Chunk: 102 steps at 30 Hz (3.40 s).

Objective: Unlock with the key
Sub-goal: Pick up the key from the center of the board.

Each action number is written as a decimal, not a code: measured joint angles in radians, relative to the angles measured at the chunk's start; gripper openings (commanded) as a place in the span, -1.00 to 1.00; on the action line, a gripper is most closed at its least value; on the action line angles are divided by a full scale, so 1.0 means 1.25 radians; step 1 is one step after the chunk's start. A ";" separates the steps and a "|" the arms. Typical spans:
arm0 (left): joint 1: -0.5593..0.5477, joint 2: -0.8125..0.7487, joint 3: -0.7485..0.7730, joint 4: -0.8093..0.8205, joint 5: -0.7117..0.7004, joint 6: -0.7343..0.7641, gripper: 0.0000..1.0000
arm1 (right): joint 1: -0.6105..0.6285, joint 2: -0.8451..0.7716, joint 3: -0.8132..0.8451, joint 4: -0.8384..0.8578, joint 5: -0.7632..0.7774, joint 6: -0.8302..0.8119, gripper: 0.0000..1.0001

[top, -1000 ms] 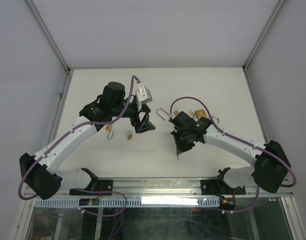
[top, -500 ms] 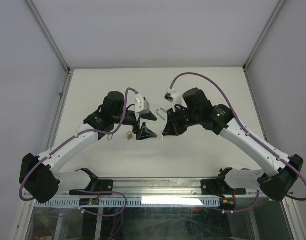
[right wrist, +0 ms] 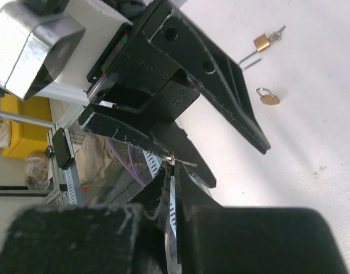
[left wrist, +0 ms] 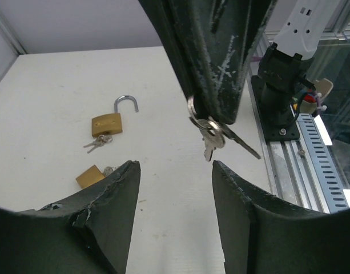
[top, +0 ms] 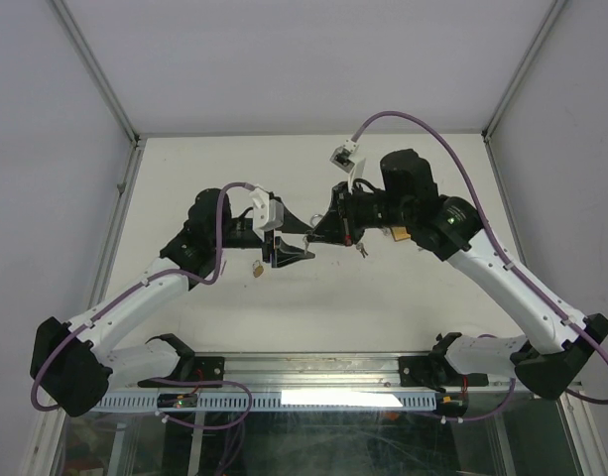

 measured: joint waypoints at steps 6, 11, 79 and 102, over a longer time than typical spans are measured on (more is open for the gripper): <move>0.000 -0.015 -0.001 0.043 -0.001 -0.038 0.05 | -0.026 0.000 0.009 0.038 -0.011 0.026 -1.00; 0.000 -0.028 -0.002 0.079 -0.002 -0.078 0.02 | -0.031 0.000 0.009 0.054 -0.011 0.037 -1.00; 0.000 -0.038 0.108 -0.172 -0.175 0.535 -1.00 | -0.160 -0.029 -0.046 0.071 -0.155 0.061 0.97; -0.016 -0.118 -0.047 0.083 -0.323 1.413 -1.00 | -0.114 0.144 -0.028 0.406 -0.081 0.368 0.15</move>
